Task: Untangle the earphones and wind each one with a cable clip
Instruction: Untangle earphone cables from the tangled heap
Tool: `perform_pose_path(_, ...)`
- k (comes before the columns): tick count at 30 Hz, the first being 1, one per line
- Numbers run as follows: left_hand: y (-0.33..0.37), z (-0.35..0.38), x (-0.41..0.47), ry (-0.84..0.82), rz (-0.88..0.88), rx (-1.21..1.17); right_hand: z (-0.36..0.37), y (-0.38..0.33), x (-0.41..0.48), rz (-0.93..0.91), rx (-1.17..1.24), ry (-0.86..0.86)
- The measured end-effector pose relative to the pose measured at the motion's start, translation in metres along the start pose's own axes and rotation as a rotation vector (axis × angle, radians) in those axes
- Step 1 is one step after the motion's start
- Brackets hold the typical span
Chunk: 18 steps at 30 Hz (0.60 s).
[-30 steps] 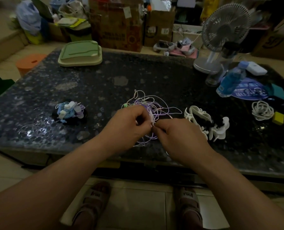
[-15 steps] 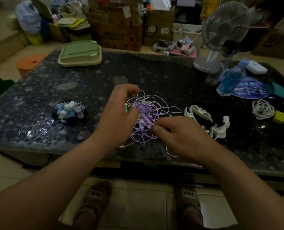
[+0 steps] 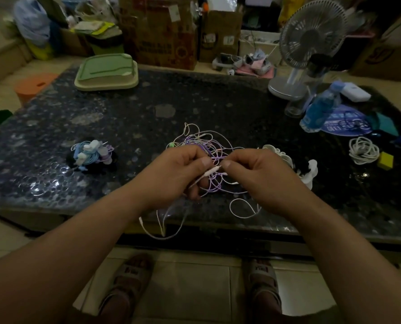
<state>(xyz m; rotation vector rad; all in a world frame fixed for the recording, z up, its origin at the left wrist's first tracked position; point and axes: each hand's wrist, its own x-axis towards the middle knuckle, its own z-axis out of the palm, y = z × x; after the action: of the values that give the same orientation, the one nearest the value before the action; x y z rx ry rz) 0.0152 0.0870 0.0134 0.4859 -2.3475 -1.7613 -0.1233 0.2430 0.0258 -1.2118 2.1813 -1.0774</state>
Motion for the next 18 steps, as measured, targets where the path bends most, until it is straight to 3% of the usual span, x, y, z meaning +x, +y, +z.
perform_pose_path(3,-0.001,-0.002,0.002,-0.041,-0.005,-0.025,-0.001,-0.001,0.001,0.021,0.06,0.04)
perform_pose_path(6,-0.006,-0.006,0.006,-0.024,0.021,0.186,-0.004,0.002,0.002,0.091,0.146,0.06)
perform_pose_path(14,-0.005,0.0,0.004,-0.039,0.17,0.397,0.019,-0.002,-0.002,0.087,0.137,-0.195)
perform_pose_path(16,-0.003,-0.009,0.005,-0.046,0.154,0.357,0.012,-0.002,-0.003,0.08,0.117,-0.216)
perform_pose_path(18,-0.004,-0.027,0.005,-0.114,0.06,0.143,-0.004,-0.003,-0.005,0.161,0.392,-0.306)
